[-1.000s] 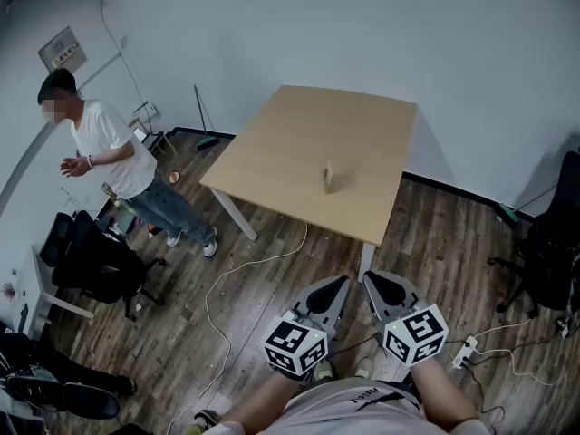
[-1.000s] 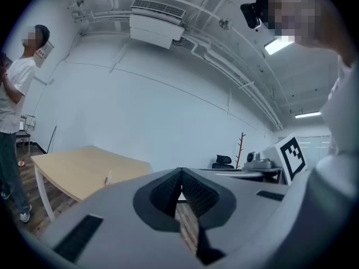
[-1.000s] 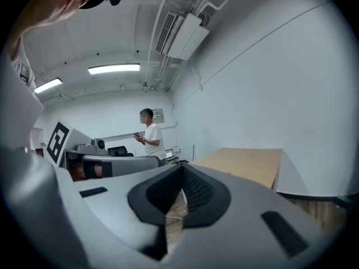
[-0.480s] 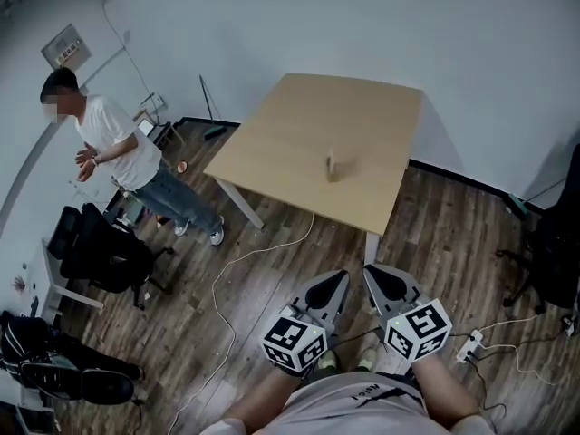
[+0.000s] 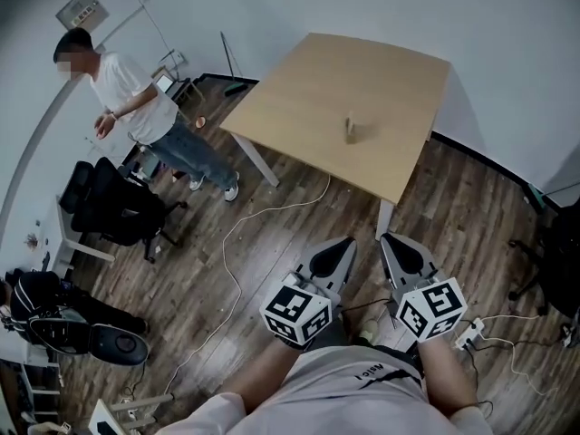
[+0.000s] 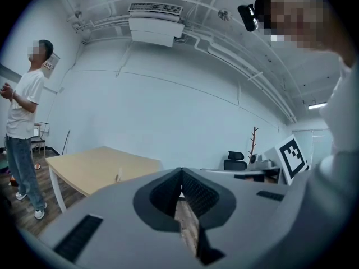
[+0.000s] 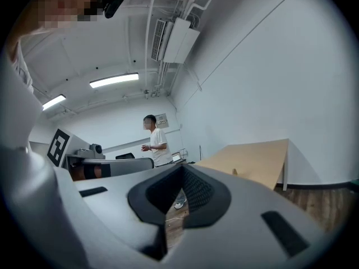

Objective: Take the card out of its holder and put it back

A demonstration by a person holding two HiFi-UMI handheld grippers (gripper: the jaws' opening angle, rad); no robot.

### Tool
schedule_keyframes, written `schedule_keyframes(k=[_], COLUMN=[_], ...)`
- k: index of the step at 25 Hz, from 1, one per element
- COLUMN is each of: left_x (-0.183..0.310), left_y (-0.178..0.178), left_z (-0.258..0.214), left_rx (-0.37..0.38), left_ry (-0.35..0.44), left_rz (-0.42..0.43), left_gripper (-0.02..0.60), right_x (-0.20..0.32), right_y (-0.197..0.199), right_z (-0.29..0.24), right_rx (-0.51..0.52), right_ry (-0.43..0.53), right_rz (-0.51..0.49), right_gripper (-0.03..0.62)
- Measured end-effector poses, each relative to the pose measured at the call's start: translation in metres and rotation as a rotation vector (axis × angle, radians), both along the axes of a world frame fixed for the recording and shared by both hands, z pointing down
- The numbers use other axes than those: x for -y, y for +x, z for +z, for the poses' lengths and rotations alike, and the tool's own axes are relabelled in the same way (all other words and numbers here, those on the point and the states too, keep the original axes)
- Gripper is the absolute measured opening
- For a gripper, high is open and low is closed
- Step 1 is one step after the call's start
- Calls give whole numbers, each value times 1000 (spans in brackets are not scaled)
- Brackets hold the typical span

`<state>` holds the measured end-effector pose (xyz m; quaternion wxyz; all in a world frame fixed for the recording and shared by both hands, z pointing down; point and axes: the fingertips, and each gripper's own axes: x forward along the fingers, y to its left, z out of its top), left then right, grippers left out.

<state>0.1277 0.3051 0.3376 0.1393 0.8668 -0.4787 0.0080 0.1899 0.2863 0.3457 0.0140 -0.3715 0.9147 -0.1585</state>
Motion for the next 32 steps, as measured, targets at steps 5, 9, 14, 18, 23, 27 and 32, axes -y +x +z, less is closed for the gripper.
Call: schedule_keyframes(k=[5, 9, 14, 18, 23, 27, 32], left_x=[-2, 9, 40, 84, 139, 183, 235], left_y=[-9, -24, -47, -71, -105, -148, -163], left_z=[-3, -3, 7, 19, 24, 25, 39], left_rx=[6, -9, -27, -29, -35, -29, -37], left_ry=[0, 6, 7, 7, 7, 16, 3], left_rz=[-31, -44, -41, -28, 37, 67, 141], left_gripper=[12, 12, 12, 12, 12, 12, 12], right_x=[1, 12, 41, 81, 131, 171, 217], right_y=[-7, -21, -41, -62, -92, -130, -138], right_z=[-2, -2, 6, 14, 18, 18, 32], right_rx=[7, -6, -28, -46, -82, -81, -88], right_ry=[1, 4, 1, -6, -20, -10, -30], right_rz=[-21, -27, -17, -1, 73, 119, 200], right_gripper=[12, 12, 12, 12, 12, 12, 14])
